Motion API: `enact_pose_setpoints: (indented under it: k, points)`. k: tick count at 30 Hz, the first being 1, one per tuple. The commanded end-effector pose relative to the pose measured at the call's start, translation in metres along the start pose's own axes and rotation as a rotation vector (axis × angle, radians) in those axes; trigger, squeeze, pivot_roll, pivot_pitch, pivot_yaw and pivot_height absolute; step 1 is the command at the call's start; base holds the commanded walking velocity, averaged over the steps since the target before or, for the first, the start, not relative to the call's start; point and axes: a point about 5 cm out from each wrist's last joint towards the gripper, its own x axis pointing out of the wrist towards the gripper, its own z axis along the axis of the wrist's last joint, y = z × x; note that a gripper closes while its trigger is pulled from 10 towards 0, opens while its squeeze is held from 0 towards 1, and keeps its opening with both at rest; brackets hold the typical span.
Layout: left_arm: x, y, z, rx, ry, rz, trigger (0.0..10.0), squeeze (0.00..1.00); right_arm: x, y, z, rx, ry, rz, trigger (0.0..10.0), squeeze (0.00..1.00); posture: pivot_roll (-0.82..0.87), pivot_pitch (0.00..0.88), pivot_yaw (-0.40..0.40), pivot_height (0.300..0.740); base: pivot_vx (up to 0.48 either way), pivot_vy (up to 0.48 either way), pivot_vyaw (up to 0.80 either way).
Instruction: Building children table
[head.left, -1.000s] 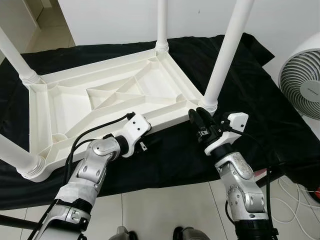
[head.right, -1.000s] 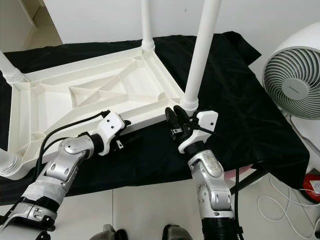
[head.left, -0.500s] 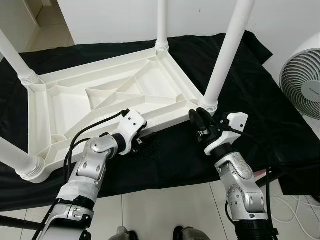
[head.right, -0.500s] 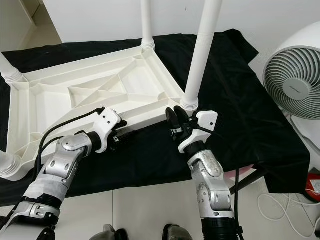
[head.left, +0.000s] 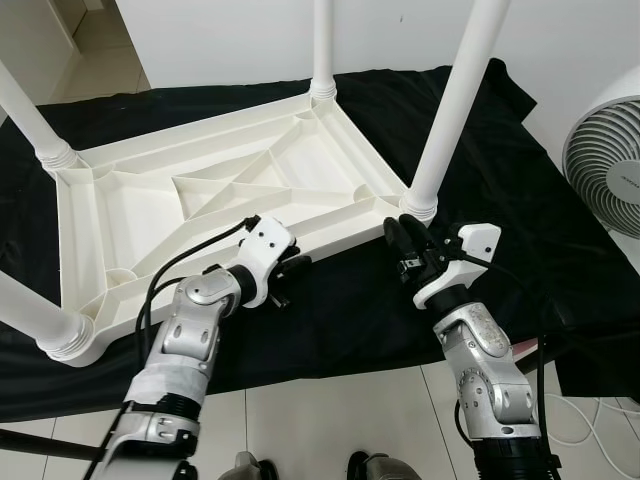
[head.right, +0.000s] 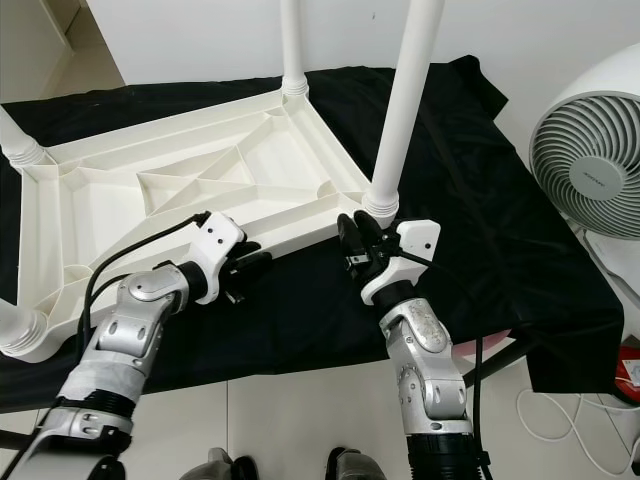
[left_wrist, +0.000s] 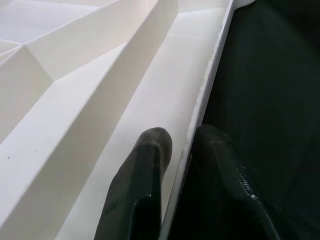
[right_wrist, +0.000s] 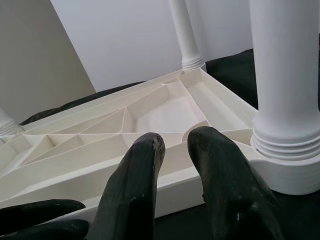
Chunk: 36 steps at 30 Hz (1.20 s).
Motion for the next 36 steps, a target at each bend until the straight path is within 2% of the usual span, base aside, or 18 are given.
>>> enact_pose_setpoints:
  k: [1,3,6,7,8,11,17,18,19,20,22,26,27,32,33,34,35,36]
  points:
    - [-0.007,0.021,-0.009,-0.031,0.032,0.557,0.0,0.00,0.001,0.000,-0.001,-0.006,0.008,-0.003,10.0,0.00,-0.14,0.144,0.062,0.740,0.000,0.000,0.00]
    - [0.002,0.007,-0.001,-0.039,0.005,0.518,0.0,0.00,0.002,0.001,-0.002,-0.004,0.008,-0.006,10.0,0.00,-0.13,0.145,0.057,0.740,0.000,0.000,0.00]
    - [0.007,-0.001,0.003,-0.036,-0.008,0.484,0.0,0.00,0.003,0.002,-0.002,-0.003,0.008,-0.006,10.0,0.00,-0.13,0.145,0.057,0.740,0.000,0.000,0.00]
    - [0.014,-0.012,0.008,-0.029,-0.027,0.437,0.0,0.00,0.004,0.003,-0.003,-0.002,0.008,-0.006,10.0,0.00,-0.13,0.144,0.054,0.740,0.000,0.000,0.00]
    - [0.014,-0.012,0.008,-0.029,-0.027,0.437,0.0,0.00,0.004,0.003,-0.003,-0.002,0.008,-0.006,10.0,0.00,-0.13,0.144,0.054,0.740,0.000,0.000,0.00]
    - [0.025,-0.028,0.017,-0.010,-0.060,0.361,0.0,0.00,0.007,0.005,-0.003,-0.003,0.008,-0.002,10.0,0.00,-0.13,0.145,0.055,0.740,0.000,0.000,0.00]
    - [0.033,-0.036,0.025,0.004,-0.084,0.320,0.0,0.00,0.009,0.006,-0.003,-0.007,0.005,-0.003,10.0,0.00,-0.14,0.141,0.063,0.740,0.000,0.000,0.00]
    - [0.035,-0.038,0.027,0.009,-0.089,0.306,2.4,0.00,0.009,0.006,-0.002,-0.008,0.002,-0.006,10.0,0.00,-0.15,0.141,0.066,0.740,0.000,0.000,0.00]
    - [0.035,-0.038,0.027,0.009,-0.089,0.306,2.4,0.00,0.009,0.006,-0.002,-0.008,0.002,-0.006,10.0,0.00,-0.15,0.141,0.066,0.740,0.000,0.000,0.00]
    - [0.036,-0.039,0.029,0.025,-0.094,0.292,10.0,0.00,0.008,0.005,-0.002,-0.010,0.000,-0.011,10.0,0.00,-0.15,0.140,0.069,0.740,0.000,0.000,0.00]
    - [0.037,-0.039,0.031,0.056,-0.114,0.282,10.0,0.00,0.006,0.005,-0.002,-0.012,0.000,-0.018,10.0,0.00,-0.15,0.140,0.069,0.740,0.000,0.000,0.00]
    - [0.035,-0.040,0.032,0.039,-0.137,0.260,10.0,0.00,0.005,0.005,-0.003,-0.011,0.003,-0.019,10.0,0.00,-0.15,0.140,0.069,0.740,0.000,0.000,0.00]
    - [0.033,-0.040,0.033,0.030,-0.154,0.257,10.0,1.00,0.005,0.006,-0.004,-0.010,0.005,-0.017,10.0,0.00,-0.14,0.132,0.067,0.740,0.000,0.000,0.00]
    - [0.027,-0.041,0.033,0.048,-0.177,0.246,10.0,1.00,0.007,0.008,-0.005,-0.008,0.008,-0.007,10.0,0.00,-0.14,0.132,0.067,0.740,0.000,0.000,0.00]
    - [0.024,-0.041,0.032,0.062,-0.177,0.241,10.0,0.85,0.007,0.008,-0.006,-0.008,0.009,-0.005,10.0,0.00,-0.13,0.127,0.065,0.740,0.000,0.000,0.00]
    - [0.023,-0.042,0.032,0.071,-0.177,0.238,10.0,0.85,0.008,0.009,-0.006,-0.007,0.009,-0.004,10.0,0.00,-0.13,0.127,0.065,0.740,0.000,0.000,0.00]
    - [0.019,-0.042,0.030,0.077,-0.176,0.239,10.0,0.00,0.008,0.009,-0.006,-0.006,0.010,-0.002,10.0,0.00,-0.13,0.123,0.064,0.740,0.000,0.000,0.00]
    - [0.019,-0.042,0.030,0.077,-0.176,0.239,10.0,0.00,0.008,0.009,-0.006,-0.006,0.010,-0.002,10.0,0.00,-0.13,0.123,0.064,0.740,0.000,0.000,0.00]
